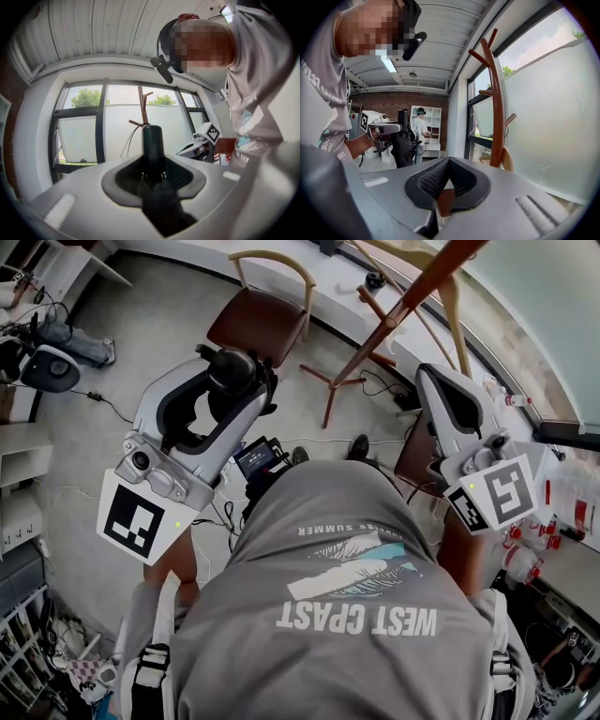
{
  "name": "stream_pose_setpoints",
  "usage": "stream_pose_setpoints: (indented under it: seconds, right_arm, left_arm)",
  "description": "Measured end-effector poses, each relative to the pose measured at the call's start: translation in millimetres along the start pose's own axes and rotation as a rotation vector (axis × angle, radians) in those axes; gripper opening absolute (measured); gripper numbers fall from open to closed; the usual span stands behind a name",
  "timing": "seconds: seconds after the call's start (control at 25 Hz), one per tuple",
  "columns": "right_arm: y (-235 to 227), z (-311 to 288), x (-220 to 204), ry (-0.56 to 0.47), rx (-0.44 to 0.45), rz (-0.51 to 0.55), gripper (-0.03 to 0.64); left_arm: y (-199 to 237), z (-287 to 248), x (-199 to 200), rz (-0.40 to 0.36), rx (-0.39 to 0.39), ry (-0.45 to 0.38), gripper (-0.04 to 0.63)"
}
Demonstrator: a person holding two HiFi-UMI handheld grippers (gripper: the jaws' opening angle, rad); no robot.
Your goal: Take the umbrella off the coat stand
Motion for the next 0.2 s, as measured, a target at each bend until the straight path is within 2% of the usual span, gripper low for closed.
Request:
stream_pose_setpoints:
  seconds: [0.2]
  right_arm:
    - [-0.6, 1.2, -4.1, 0.003, 0.0, 0.0, 0.0]
  left_arm:
    - [-3.6, -4.6, -5.8, 0.003, -0.011, 0.002, 0.141]
Point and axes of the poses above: the fingertips, and each gripper's own axes: z backward along the fingers, y to its left, x out of its top, the point moved 10 cm from there along z, backward along the fingers, and after that the axes turned 5 degrees about -z, right-handed, at the moved point
